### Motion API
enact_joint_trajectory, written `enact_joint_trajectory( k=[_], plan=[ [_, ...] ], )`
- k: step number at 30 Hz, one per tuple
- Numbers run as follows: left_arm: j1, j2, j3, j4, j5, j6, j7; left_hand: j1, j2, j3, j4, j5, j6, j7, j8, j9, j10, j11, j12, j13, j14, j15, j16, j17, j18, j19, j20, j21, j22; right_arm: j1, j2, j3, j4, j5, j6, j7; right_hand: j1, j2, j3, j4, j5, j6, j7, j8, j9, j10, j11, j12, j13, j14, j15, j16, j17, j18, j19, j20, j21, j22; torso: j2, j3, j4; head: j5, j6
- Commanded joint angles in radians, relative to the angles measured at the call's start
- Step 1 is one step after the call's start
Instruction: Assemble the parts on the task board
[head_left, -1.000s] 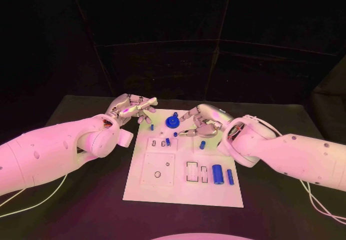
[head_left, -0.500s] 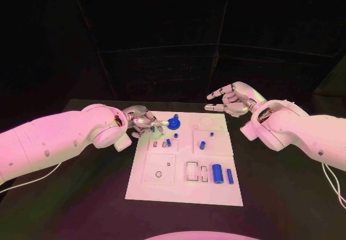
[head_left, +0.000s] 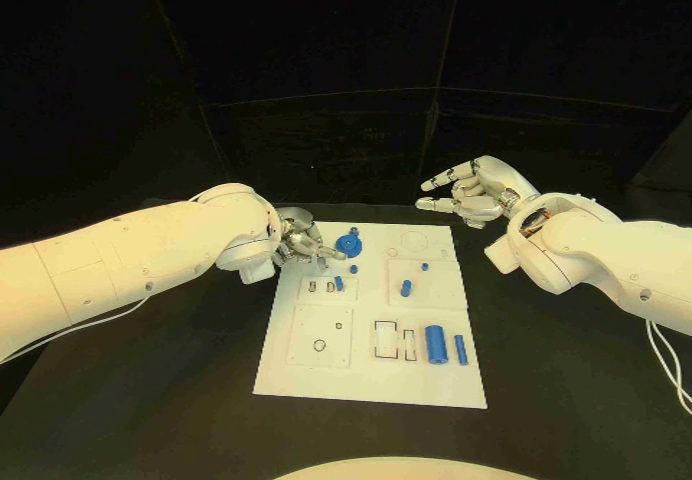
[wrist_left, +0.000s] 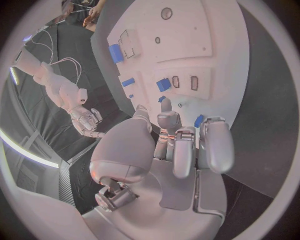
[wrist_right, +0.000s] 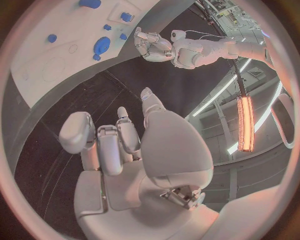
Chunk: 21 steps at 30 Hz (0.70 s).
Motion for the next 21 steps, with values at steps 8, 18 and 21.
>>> enact_joint_trajectory(
  k=[8, 18, 21],
  plan=[
    [0.01, 0.064, -0.014, -0.067, -0.055, 0.092, -0.048, 0.002, 0.013, -0.014, 0.0, -0.004, -0.017, 0.0, 0.022, 0.025, 0.006, 0.0, 0.012, 0.009, 0.106, -0.008, 0.003, 0.263, -0.017, 0.011, 0.001, 0.009, 0.011, 0.003, 0.009, 0.001, -0.006, 0.016, -0.005, -0.029, -0.001, 0.015, -0.007, -0.005, 0.008, 0.005, -0.001, 0.004, -0.002, -0.006, -0.003, -0.007, -0.003, 0.049, -0.009, -0.008, 0.01, 0.015, -0.008, -0.003, -0.01, -0.006, 0.002, -0.0031, 0.0005, 0.0, -0.01],
    [0.011, 0.104, -0.029, -0.104, -0.055, 0.118, -0.052, 0.006, 0.016, -0.016, -0.002, -0.004, -0.022, -0.001, 0.028, 0.031, 0.007, 0.0, 0.016, 0.013, 0.106, -0.008, 0.003, 0.263, -0.018, 0.013, 0.001, 0.012, 0.017, 0.003, 0.016, 0.001, -0.011, 0.016, -0.004, -0.036, -0.001, 0.018, -0.007, -0.004, 0.011, 0.004, -0.001, 0.004, -0.002, -0.006, -0.003, -0.008, -0.004, 0.049, -0.009, -0.009, 0.009, 0.016, -0.01, -0.003, -0.013, -0.01, 0.001, -0.003, -0.0001, 0.0, -0.02],
    [0.011, 0.11, -0.031, -0.11, -0.055, 0.122, -0.053, 0.009, 0.017, -0.017, -0.003, -0.004, -0.024, -0.001, 0.031, 0.035, 0.007, -0.001, 0.018, 0.015, 0.106, -0.009, 0.003, 0.263, -0.019, 0.013, 0.001, 0.013, 0.019, 0.003, 0.017, 0.001, -0.011, 0.016, -0.003, -0.038, -0.001, 0.018, -0.007, -0.004, 0.011, 0.004, -0.001, 0.004, -0.002, -0.006, -0.003, -0.008, -0.004, 0.049, -0.009, -0.009, 0.009, 0.016, -0.01, -0.003, -0.013, -0.01, 0.0, -0.0027, 0.0004, -0.001, -0.022]
  ],
)
